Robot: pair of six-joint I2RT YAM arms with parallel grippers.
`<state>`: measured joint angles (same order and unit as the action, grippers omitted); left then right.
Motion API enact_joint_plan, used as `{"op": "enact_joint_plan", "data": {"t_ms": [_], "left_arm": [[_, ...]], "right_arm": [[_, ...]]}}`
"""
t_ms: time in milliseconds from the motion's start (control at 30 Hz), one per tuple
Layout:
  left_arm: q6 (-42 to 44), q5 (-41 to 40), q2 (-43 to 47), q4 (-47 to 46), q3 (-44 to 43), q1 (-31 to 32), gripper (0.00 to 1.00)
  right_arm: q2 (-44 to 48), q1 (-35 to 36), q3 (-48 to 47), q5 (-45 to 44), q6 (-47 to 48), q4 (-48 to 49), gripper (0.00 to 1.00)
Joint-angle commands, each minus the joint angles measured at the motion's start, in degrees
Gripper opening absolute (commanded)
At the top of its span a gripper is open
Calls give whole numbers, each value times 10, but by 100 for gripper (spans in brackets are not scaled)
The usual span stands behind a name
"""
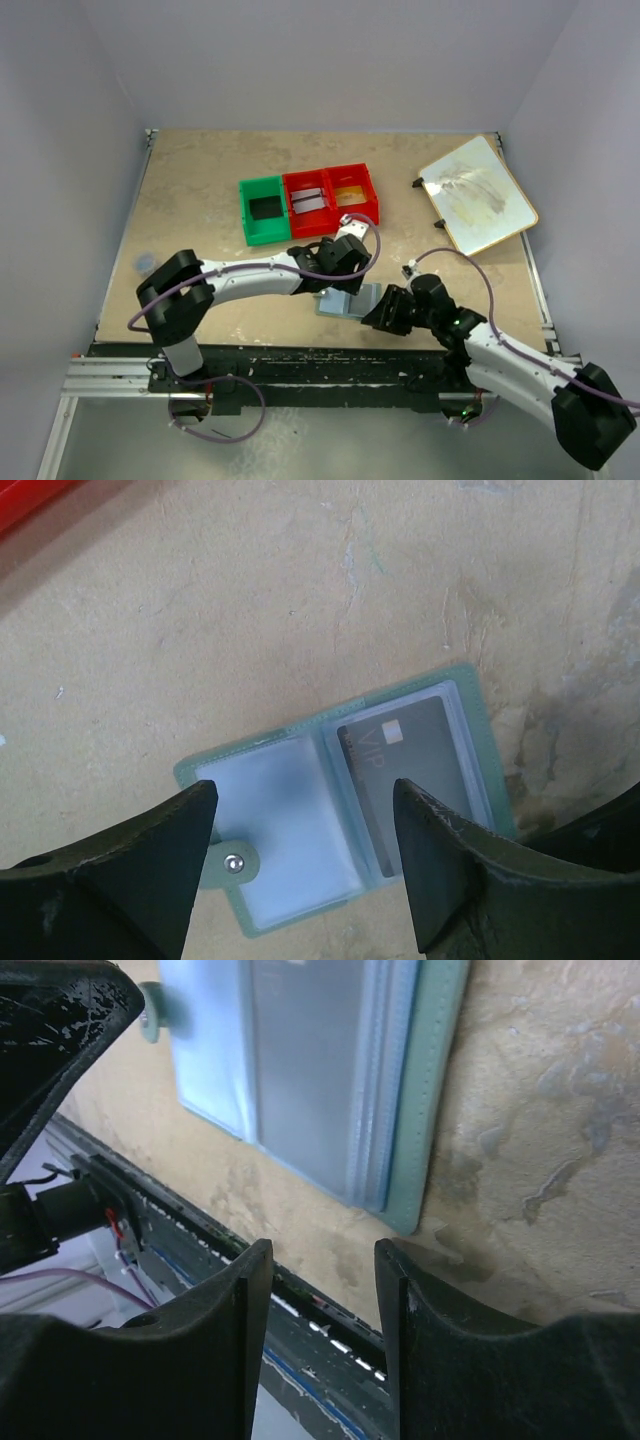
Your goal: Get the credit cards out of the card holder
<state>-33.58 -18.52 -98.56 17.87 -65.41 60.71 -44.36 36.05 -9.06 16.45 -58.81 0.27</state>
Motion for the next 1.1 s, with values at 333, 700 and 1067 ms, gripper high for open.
{"op": "enact_joint_plan", "data": {"t_ms": [333, 700, 1067], "left_arm": [[25, 10, -43, -60, 32, -13, 66], [-53, 55, 45, -106, 156, -14, 63], [-71, -51, 125, -59, 143, -14, 63]], "right_arm": [[-150, -9, -12, -37, -38, 176, 51], [-217, -39, -88, -30, 48, 122, 51], [-157, -43, -178, -86, 106, -36, 52]]}}
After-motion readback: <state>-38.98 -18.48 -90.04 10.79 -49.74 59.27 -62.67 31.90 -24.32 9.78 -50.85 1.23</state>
